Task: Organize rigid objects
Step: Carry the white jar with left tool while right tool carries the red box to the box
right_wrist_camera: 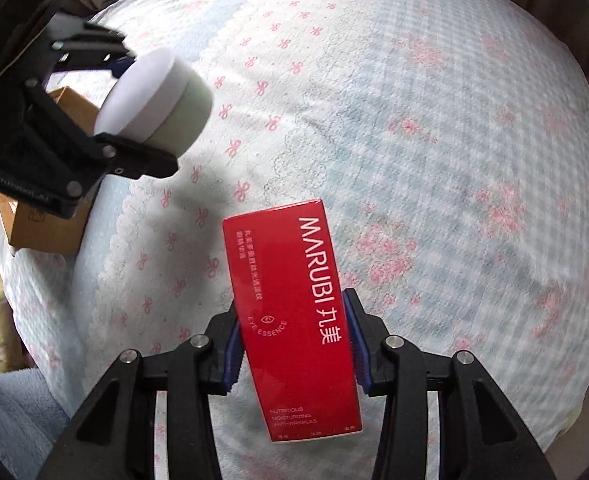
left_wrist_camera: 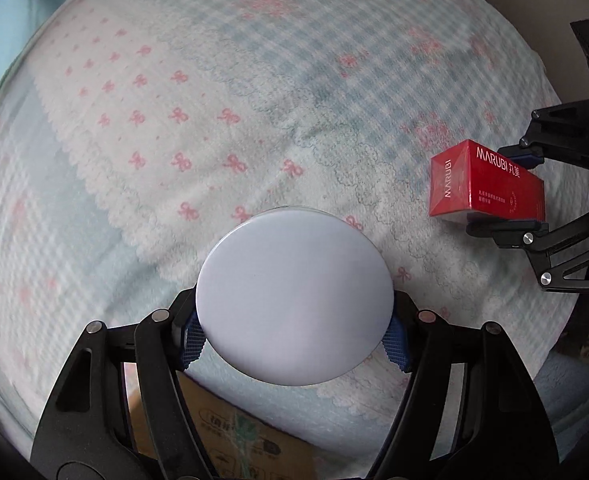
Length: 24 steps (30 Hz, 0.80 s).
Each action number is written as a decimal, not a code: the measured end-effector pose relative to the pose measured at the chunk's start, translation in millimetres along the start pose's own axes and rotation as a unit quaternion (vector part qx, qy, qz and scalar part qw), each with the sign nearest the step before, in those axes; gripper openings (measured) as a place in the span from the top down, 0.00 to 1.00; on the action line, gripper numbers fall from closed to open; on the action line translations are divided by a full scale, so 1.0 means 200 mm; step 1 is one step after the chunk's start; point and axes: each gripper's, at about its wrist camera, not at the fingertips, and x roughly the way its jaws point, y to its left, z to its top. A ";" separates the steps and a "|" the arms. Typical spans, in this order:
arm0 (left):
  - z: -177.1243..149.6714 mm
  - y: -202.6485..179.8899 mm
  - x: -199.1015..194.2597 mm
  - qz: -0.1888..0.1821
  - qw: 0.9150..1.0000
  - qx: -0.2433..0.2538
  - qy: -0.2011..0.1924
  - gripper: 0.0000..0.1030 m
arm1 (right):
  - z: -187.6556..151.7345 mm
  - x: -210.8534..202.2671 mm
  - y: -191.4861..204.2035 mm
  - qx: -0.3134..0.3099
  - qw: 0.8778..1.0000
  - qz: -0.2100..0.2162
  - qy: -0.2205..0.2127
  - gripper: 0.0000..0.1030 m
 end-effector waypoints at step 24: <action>-1.25 0.29 -0.63 0.017 0.957 -0.274 -0.097 0.35 | 0.21 -0.50 0.63 0.094 0.993 0.017 -0.064 0.60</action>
